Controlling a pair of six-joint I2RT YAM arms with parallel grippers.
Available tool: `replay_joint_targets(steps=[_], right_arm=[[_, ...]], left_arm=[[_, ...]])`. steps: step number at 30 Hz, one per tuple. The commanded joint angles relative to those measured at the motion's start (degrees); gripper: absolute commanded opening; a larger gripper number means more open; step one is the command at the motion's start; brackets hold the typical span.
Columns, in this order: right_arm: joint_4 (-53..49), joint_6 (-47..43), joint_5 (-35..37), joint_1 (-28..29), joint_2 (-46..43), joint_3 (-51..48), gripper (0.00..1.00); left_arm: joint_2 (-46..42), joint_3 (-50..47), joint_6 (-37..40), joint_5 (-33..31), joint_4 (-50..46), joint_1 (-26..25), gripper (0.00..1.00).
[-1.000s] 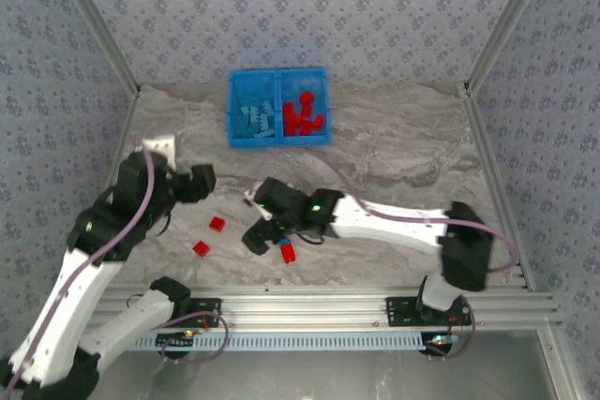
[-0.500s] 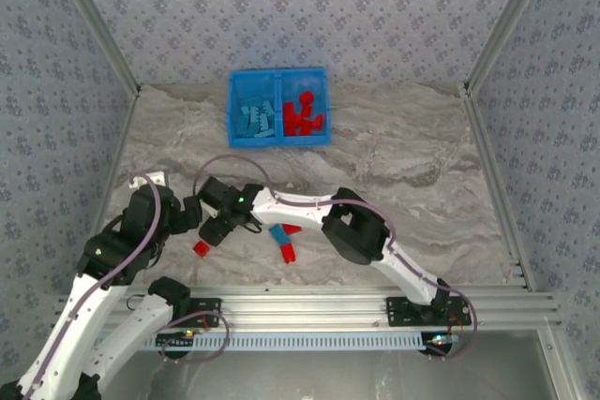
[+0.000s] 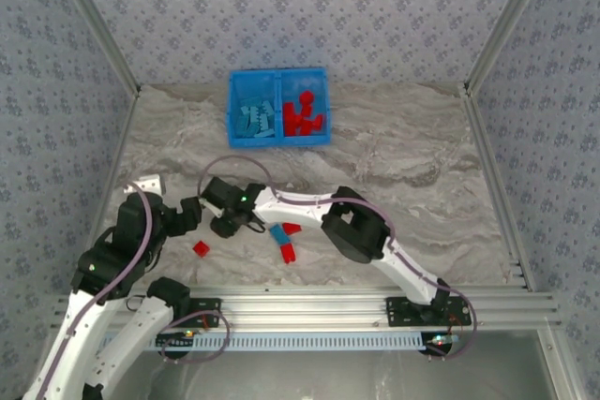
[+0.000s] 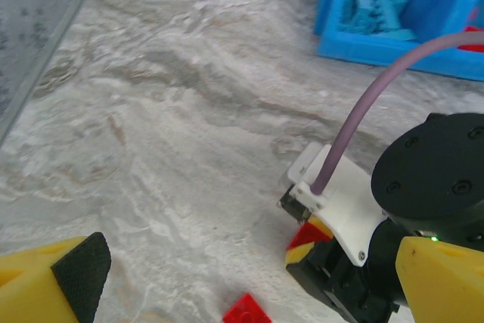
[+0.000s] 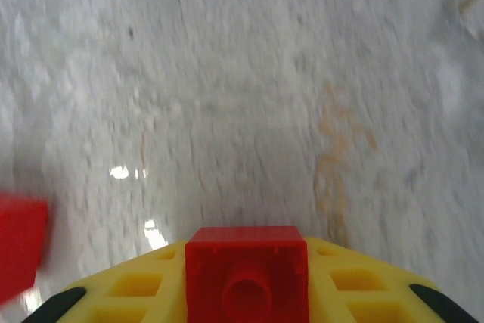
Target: Sort the legos into containers by color
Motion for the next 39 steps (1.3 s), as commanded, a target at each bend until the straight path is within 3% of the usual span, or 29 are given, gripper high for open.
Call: replay_joint_targets(steps=[1,7,11,14,20,28,31,39], right_arm=[[3.59,2.01,1.05,-0.85,-10.61,-7.09,0.32],[9.26,6.26,3.9,-5.14,-28.78,-22.01,0.31],[8.83,8.35,12.52,-10.06,-36.34,-24.73,0.33],[7.47,8.86,17.39,-16.13,-37.0,-22.87,0.33],[5.23,8.83,17.65,-28.46,-25.05,-9.51,0.32],[-8.05,6.74,18.48,-33.65,7.12,32.89,0.33],[-8.07,6.27,16.64,-34.36,16.25,46.47,0.36],[0.71,2.72,15.62,-34.81,19.48,49.8,0.57]], left_arm=[[-3.3,-1.45,4.51,10.21,5.55,0.34,0.99],[-6.45,-3.58,7.84,32.71,13.85,0.43,0.99],[-6.18,-3.6,8.55,37.97,14.25,0.36,0.99],[-6.01,-3.6,8.65,39.7,16.13,0.35,0.99],[-6.0,-3.46,8.74,38.27,15.43,0.41,0.99],[-6.07,-3.27,8.3,35.79,15.0,0.43,0.99],[-6.04,-3.3,8.3,35.53,15.0,0.43,0.99],[-4.74,-2.99,8.35,32.18,12.47,0.39,0.99]])
